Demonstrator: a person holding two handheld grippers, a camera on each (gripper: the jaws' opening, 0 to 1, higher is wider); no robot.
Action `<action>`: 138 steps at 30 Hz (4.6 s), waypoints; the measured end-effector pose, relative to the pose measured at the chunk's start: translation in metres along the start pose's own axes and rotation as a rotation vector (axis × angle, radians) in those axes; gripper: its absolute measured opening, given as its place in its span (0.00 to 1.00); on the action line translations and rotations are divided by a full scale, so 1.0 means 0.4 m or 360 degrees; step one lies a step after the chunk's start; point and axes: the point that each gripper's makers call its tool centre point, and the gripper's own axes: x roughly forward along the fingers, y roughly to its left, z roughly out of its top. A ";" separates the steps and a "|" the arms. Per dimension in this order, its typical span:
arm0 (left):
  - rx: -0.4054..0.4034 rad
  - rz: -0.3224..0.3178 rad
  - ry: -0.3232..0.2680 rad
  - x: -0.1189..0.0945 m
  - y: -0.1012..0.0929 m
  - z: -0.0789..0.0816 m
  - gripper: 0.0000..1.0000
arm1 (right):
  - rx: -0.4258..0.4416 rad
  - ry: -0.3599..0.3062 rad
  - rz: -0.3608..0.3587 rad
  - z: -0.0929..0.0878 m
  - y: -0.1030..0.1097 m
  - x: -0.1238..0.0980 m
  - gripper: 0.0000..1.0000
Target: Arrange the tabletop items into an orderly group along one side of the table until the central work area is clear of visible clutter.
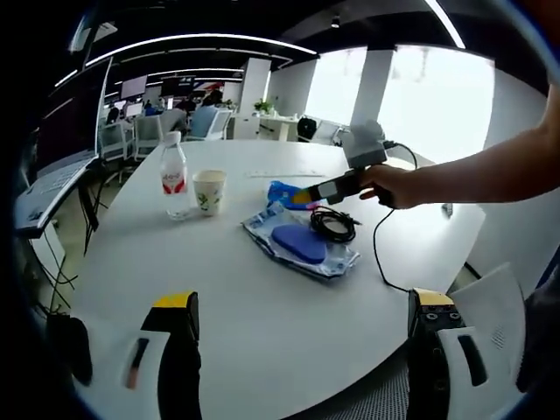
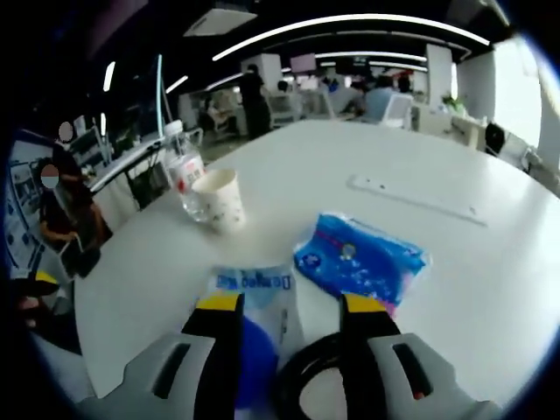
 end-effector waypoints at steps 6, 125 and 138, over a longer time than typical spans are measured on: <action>0.0005 -0.0051 -0.0013 0.015 -0.020 0.015 1.00 | 0.0044 -0.0016 -0.0044 -0.023 -0.039 -0.032 0.39; 0.0155 -0.0400 0.0143 0.527 -0.123 0.145 1.00 | 0.0475 -0.0111 -0.0321 -0.205 -0.181 -0.231 0.39; 0.0115 -0.0401 0.0179 0.574 -0.114 0.138 1.00 | 0.0455 -0.0093 -0.0333 -0.198 -0.184 -0.211 0.39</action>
